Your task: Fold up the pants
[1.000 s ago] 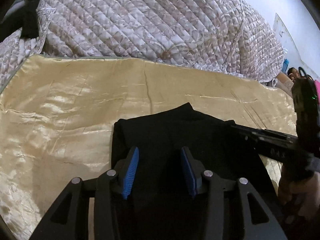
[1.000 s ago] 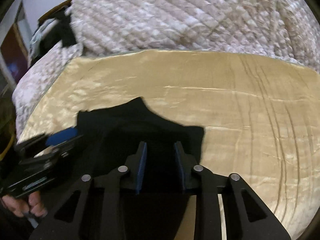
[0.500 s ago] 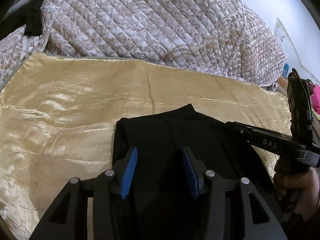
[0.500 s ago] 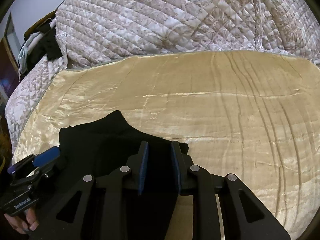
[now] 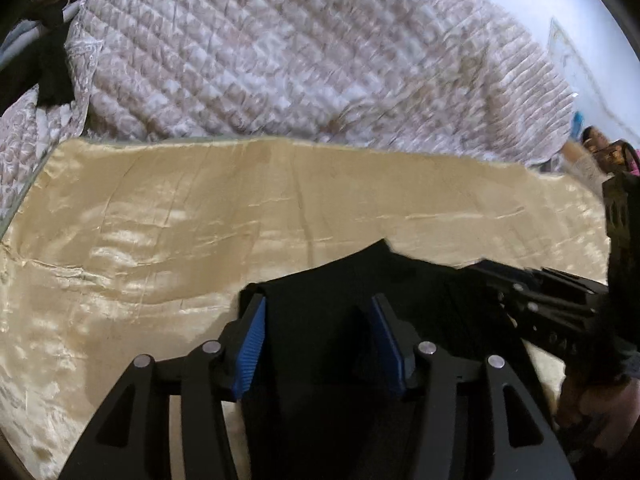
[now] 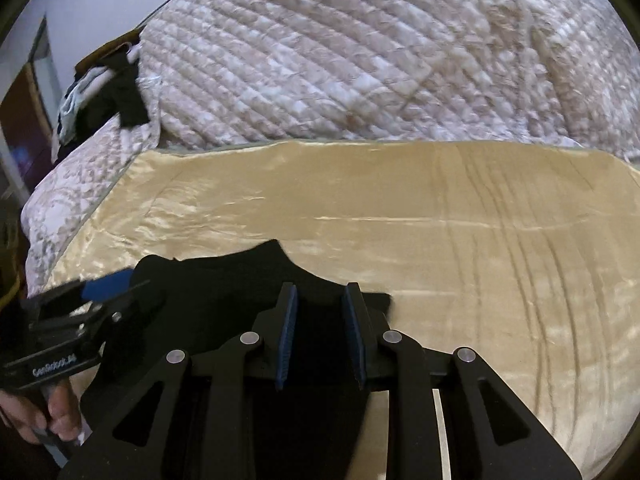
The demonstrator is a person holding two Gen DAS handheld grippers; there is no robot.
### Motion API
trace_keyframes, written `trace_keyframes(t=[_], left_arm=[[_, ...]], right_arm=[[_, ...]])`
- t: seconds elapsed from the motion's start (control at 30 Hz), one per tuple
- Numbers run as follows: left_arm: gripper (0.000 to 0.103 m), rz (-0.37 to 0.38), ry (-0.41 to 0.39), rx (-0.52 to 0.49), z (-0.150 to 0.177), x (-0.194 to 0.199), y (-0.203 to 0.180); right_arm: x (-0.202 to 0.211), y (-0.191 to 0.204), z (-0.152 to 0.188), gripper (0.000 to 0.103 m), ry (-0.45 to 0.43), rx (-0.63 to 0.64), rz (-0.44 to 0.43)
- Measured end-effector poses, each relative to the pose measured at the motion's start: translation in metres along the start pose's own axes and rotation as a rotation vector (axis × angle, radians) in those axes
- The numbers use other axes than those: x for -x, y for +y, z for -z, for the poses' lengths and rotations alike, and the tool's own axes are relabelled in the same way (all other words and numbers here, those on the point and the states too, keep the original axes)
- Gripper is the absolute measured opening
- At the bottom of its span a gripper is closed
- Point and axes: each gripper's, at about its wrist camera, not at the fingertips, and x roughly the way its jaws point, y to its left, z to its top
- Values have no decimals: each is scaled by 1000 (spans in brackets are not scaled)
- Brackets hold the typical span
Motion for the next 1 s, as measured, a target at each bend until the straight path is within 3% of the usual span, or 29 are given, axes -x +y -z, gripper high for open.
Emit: trace_keyframes(t=[0.1, 0.33, 0.53, 0.7, 0.8, 0.87, 0.9, 1.0], left_arm=[[56, 56, 45, 84, 6, -11, 15], [56, 45, 13, 74, 25, 11, 19], [55, 25, 4, 23, 60, 42, 13], [55, 46, 9, 42, 84, 56, 20], [55, 53, -1, 66, 84, 57, 29], [55, 90, 12, 97, 81, 53, 36], [55, 115, 21, 116, 80, 49, 39], [59, 168, 40, 164, 76, 39, 46]], right_arm=[[-27, 0, 2, 25, 103, 0, 34], [-12, 1, 8, 24, 83, 2, 63], [32, 25, 40, 24, 43, 53, 9], [47, 40, 75, 25, 86, 134, -6], [54, 27, 73, 30, 92, 73, -38], [56, 14, 70, 46, 78, 6, -53], [55, 5, 68, 49, 76, -38, -59], [48, -17, 67, 50, 91, -171, -101]])
